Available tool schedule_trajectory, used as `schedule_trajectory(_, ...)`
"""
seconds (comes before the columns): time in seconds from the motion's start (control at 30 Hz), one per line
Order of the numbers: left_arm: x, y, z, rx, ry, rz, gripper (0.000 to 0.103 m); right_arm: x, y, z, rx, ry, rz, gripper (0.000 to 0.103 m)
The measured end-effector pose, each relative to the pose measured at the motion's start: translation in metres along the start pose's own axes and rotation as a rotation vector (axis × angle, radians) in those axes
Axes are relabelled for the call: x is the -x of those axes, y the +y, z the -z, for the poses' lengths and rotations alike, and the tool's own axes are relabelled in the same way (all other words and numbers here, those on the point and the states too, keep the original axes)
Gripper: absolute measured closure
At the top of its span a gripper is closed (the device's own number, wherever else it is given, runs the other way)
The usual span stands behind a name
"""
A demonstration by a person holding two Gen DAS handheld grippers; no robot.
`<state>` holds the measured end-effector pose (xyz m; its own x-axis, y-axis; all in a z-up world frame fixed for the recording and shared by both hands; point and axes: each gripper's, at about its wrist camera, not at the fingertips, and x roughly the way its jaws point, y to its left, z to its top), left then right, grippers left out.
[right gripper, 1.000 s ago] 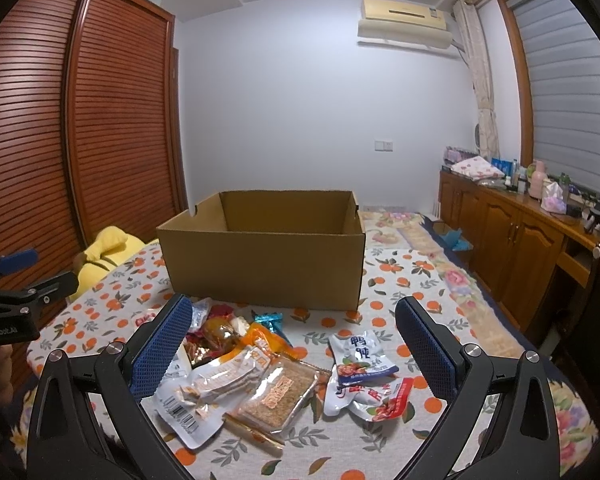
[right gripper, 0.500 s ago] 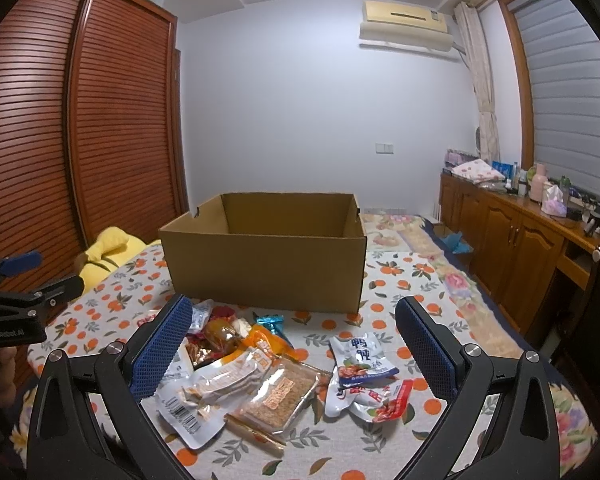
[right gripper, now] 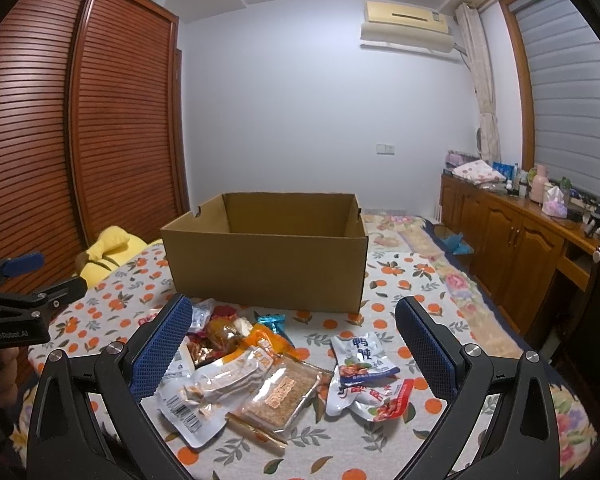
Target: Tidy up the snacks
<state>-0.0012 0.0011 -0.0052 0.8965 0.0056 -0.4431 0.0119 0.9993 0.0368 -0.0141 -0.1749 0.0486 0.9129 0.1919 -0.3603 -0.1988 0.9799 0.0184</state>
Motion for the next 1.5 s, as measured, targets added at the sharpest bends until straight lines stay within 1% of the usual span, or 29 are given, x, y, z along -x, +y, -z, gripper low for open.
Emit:
schedule_trajectory(0.23,-0.003,0.000,0.003,-0.001,0.013,0.009,0.000,-0.002,0.000,0.004,0.006,0.003,0.002,0.000)
schedule_trajectory(0.47,-0.018,0.003,0.011,0.009,0.055,0.025,0.000,-0.011,-0.008,0.013,0.007,0.036,0.003,0.000)
schedule_trajectory(0.7,-0.036,0.001,0.018,-0.008,0.093,0.051,0.000,-0.028,-0.029,0.023,0.006,0.083,0.015,0.000)
schedule_trajectory(0.83,-0.047,0.004,0.020,-0.006,0.114,0.062,0.000,-0.040,-0.047,0.029,0.004,0.124,0.023,0.001)
schedule_trajectory(1.0,-0.064,0.008,0.022,0.004,0.160,0.086,0.000,-0.063,-0.066,0.037,0.011,0.197,0.010,0.002)
schedule_trajectory(1.1,-0.073,0.008,0.023,0.008,0.189,0.098,0.001,-0.083,-0.075,0.040,0.018,0.271,-0.014,0.004)
schedule_trajectory(1.27,-0.092,0.009,0.025,0.030,0.250,0.145,0.002,-0.120,-0.088,0.051,0.009,0.408,-0.072,0.015)
schedule_trajectory(1.37,-0.101,0.006,0.025,0.023,0.283,0.152,0.003,-0.137,-0.094,0.055,0.008,0.462,-0.088,0.021)
schedule_trajectory(1.5,-0.119,0.009,0.025,0.048,0.349,0.153,0.003,-0.149,-0.099,0.057,0.006,0.508,-0.116,0.023)
